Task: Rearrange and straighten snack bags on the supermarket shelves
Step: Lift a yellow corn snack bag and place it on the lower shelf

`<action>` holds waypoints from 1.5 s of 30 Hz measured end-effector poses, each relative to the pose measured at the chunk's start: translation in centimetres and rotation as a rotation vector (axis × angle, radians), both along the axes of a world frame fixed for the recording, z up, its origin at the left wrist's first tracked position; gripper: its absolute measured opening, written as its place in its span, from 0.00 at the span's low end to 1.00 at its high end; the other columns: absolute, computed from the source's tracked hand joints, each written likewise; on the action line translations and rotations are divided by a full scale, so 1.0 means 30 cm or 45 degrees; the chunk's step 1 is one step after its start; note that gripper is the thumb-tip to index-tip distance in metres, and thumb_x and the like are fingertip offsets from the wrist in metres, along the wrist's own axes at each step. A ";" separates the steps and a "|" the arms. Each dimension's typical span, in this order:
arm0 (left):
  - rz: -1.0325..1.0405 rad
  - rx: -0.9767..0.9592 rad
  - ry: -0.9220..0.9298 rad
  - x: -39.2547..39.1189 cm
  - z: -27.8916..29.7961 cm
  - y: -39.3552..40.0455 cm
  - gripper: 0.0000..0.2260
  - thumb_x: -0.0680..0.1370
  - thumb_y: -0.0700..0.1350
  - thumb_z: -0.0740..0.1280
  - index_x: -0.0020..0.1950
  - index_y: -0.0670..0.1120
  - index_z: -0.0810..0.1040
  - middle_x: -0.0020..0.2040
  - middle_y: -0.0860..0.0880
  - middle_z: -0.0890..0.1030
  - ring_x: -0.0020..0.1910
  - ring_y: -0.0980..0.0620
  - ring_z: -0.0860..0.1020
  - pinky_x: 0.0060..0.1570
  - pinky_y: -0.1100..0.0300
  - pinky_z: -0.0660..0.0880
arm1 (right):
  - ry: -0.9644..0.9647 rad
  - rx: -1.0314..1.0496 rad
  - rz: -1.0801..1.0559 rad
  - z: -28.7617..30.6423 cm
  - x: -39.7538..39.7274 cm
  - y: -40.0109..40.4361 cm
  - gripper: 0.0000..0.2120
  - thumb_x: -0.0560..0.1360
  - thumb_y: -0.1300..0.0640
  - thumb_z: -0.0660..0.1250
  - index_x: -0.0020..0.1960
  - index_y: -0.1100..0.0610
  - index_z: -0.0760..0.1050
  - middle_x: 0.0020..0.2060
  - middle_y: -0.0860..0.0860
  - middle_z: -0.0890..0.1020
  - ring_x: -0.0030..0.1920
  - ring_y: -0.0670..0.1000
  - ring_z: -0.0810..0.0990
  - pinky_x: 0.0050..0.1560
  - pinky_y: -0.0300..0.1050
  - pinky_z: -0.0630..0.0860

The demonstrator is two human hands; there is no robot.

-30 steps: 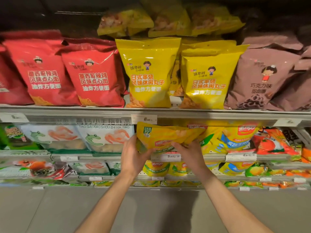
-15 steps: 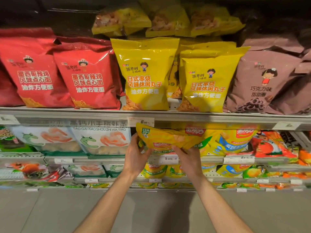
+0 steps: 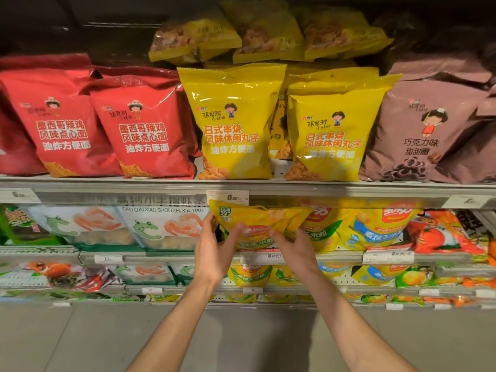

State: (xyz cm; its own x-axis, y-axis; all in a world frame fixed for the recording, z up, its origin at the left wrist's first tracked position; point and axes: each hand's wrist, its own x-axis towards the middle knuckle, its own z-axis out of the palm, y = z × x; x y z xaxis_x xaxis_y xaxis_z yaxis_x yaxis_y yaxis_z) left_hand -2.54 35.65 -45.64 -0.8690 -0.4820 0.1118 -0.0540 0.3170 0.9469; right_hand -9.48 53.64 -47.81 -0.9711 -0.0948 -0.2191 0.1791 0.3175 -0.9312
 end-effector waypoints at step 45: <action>-0.083 0.516 -0.281 -0.074 0.028 -0.027 0.08 0.83 0.44 0.66 0.61 0.49 0.79 0.53 0.45 0.86 0.51 0.49 0.82 0.63 0.42 0.78 | 0.181 -0.063 -0.004 0.024 -0.082 -0.001 0.09 0.81 0.45 0.66 0.45 0.47 0.76 0.44 0.42 0.84 0.46 0.37 0.81 0.44 0.33 0.73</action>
State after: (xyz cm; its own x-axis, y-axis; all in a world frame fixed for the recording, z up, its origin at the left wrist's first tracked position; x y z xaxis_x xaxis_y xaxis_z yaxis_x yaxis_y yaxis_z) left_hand -4.77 34.84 -44.80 -0.8808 -0.3921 -0.2656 -0.2606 -0.0669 0.9631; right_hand -11.93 53.59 -47.08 -0.9923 -0.0993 -0.0744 0.0450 0.2702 -0.9618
